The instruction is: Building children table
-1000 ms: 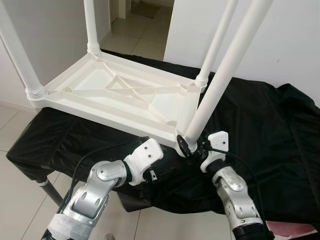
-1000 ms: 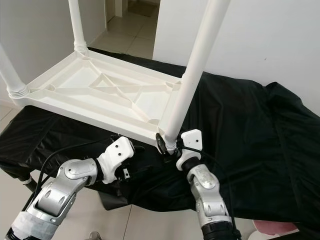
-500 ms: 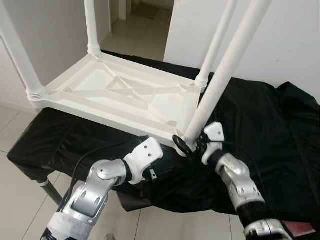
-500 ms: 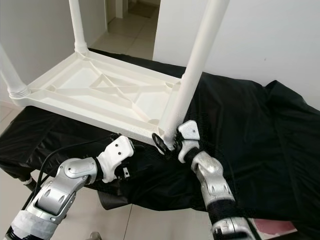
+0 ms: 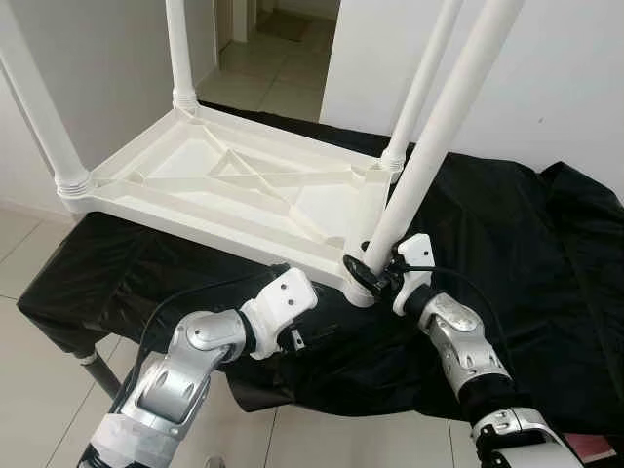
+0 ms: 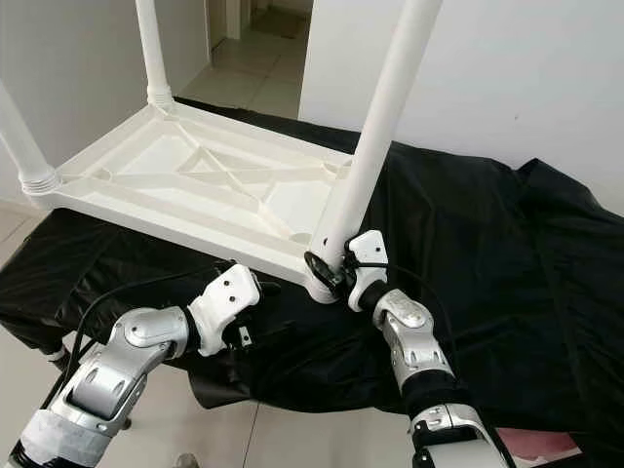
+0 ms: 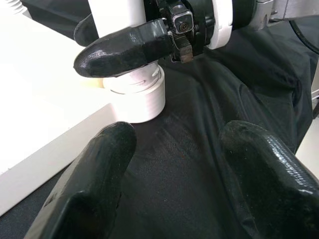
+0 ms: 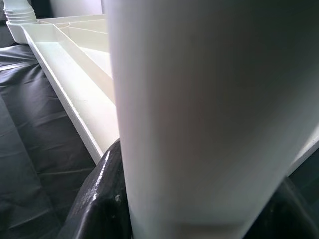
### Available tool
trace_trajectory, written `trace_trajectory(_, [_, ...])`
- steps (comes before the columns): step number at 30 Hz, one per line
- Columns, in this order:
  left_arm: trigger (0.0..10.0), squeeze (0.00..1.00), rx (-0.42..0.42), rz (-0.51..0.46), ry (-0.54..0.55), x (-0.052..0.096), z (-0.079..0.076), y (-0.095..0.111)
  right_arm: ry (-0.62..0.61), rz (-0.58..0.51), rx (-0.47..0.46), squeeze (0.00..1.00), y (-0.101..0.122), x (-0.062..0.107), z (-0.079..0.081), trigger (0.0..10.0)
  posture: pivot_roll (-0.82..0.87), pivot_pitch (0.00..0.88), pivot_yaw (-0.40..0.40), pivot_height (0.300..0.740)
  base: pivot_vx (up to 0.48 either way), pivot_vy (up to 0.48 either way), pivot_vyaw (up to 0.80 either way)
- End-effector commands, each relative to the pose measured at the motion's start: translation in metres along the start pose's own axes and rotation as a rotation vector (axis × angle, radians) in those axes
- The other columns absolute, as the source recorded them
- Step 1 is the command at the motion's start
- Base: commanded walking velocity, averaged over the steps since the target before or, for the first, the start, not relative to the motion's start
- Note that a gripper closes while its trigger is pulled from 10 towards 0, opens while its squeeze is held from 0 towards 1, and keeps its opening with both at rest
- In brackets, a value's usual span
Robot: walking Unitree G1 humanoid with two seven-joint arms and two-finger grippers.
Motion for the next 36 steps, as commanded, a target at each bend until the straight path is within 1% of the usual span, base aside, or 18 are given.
trace_trajectory(1, [10.0, 0.00, 0.006, 0.000, 0.029, 0.000, 0.001, 0.001, -0.016, 0.018, -0.007, 0.00, -0.006, 0.002, -0.002, 7.7, 0.10, 0.000, -0.088, 0.740, 0.000, 0.000, 0.00])
trace_trajectory(2, [10.0, 0.00, 0.006, 0.000, 0.029, 0.000, 0.001, 0.001, -0.024, 0.016, -0.004, 0.00, -0.006, 0.002, -0.003, 7.7, 0.10, 0.000, -0.087, 0.740, 0.000, 0.000, 0.00])
trace_trajectory(3, [10.0, 0.00, 0.007, 0.000, 0.029, 0.000, 0.001, 0.001, -0.031, 0.013, -0.011, 0.00, -0.006, 0.002, -0.004, 10.0, 0.10, 0.000, -0.087, 0.740, 0.000, 0.000, 0.00])
trace_trajectory(6, [10.0, 0.00, 0.008, -0.001, 0.028, -0.001, 0.000, 0.001, -0.047, 0.009, -0.024, 0.00, -0.005, 0.003, -0.004, 10.0, 0.09, 0.000, -0.087, 0.740, 0.000, 0.000, 0.00])
trace_trajectory(7, [10.0, 0.00, 0.010, -0.002, 0.027, -0.001, 0.000, 0.001, -0.097, 0.035, -0.015, 0.00, -0.008, 0.003, -0.007, 10.0, 0.09, 0.000, -0.086, 0.740, 0.000, 0.000, 0.00])
trace_trajectory(10, [10.0, 0.00, 0.012, -0.002, 0.026, -0.002, -0.001, 0.000, -0.135, 0.055, -0.005, 0.00, -0.010, 0.003, -0.009, 10.0, 0.09, 0.000, -0.086, 0.740, 0.000, 0.000, 0.00])
trace_trajectory(12, [10.0, 0.00, 0.017, -0.005, 0.026, -0.002, -0.002, 0.000, -0.224, 0.074, -0.014, 0.00, -0.011, 0.004, -0.012, 10.0, 0.08, 0.000, -0.087, 0.740, 0.000, 0.000, 0.00])
trace_trajectory(13, [10.0, 0.00, 0.017, -0.005, 0.026, -0.002, -0.002, 0.000, -0.224, 0.074, -0.014, 0.00, -0.011, 0.004, -0.012, 10.0, 0.08, 0.000, -0.087, 0.740, 0.000, 0.000, 0.00])
trace_trajectory(15, [10.0, 0.00, 0.023, -0.009, 0.026, -0.003, -0.002, 0.001, -0.330, 0.075, -0.041, 0.00, -0.013, 0.007, -0.015, 10.0, 0.08, 0.009, -0.087, 0.740, 0.000, 0.000, 0.00])
trace_trajectory(20, [10.0, 0.00, 0.025, -0.009, 0.025, -0.003, -0.003, 0.001, -0.422, 0.078, -0.044, 0.00, -0.014, 0.011, -0.017, 10.0, 0.07, 0.010, -0.086, 0.740, 0.000, 0.000, 0.00])
trace_trajectory(22, [10.0, 0.00, 0.027, -0.008, 0.025, -0.003, -0.003, 0.000, -0.518, 0.067, -0.055, 0.00, -0.015, 0.014, -0.015, 10.0, 0.07, 0.013, -0.087, 0.740, 0.000, 0.000, 0.00])
trace_trajectory(23, [10.0, 0.00, 0.027, -0.008, 0.025, -0.003, -0.003, 0.000, -0.518, 0.067, -0.055, 0.00, -0.015, 0.014, -0.015, 10.0, 0.07, 0.013, -0.087, 0.740, 0.000, 0.000, 0.00])
trace_trajectory(24, [10.0, 0.00, 0.029, -0.007, 0.026, -0.003, -0.003, 0.000, -0.640, 0.057, -0.087, 0.00, -0.015, 0.017, -0.012, 10.0, 0.07, 0.016, -0.085, 0.740, 0.000, 0.000, 0.00])
trace_trajectory(26, [10.0, 0.00, 0.029, -0.007, 0.026, -0.003, -0.003, 0.000, -0.640, 0.057, -0.087, 0.00, -0.015, 0.017, -0.012, 10.0, 0.07, 0.016, -0.085, 0.740, 0.000, 0.000, 0.00])
trace_trajectory(27, [10.0, 0.00, 0.031, -0.010, 0.027, -0.003, -0.003, 0.000, -0.708, 0.049, -0.090, 0.00, -0.013, 0.019, -0.011, 10.0, 0.07, 0.018, -0.089, 0.740, 0.000, 0.000, 0.00])
trace_trajectory(28, [10.0, 0.00, 0.031, -0.010, 0.027, -0.003, -0.003, 0.000, -0.708, 0.049, -0.090, 0.00, -0.013, 0.019, -0.011, 10.0, 0.07, 0.018, -0.089, 0.740, 0.000, 0.000, 0.00])
trace_trajectory(30, [10.0, 0.00, 0.032, -0.011, 0.029, -0.004, -0.003, 0.001, -0.847, 0.049, -0.106, 0.00, -0.011, 0.020, -0.008, 10.0, 0.07, 0.021, -0.089, 0.740, 0.000, 0.000, 0.00])
trace_trajectory(36, [10.0, 0.00, 0.033, -0.011, 0.030, -0.005, -0.004, 0.001, -0.864, 0.050, -0.102, 0.00, -0.003, 0.016, -0.007, 10.0, 0.07, 0.032, -0.094, 0.740, 0.000, 0.000, 0.00])
Point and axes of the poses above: a point about 5 cm out from each wrist's last joint towards the gripper, its own x axis pointing back from the gripper into the wrist, its own y axis along the axis of the wrist's last joint, z = x × y, the point moved 3 cm from there along -x, pointing out of the wrist towards the gripper, and after that the axes turned 1 degree about x, right-handed, at the moved point
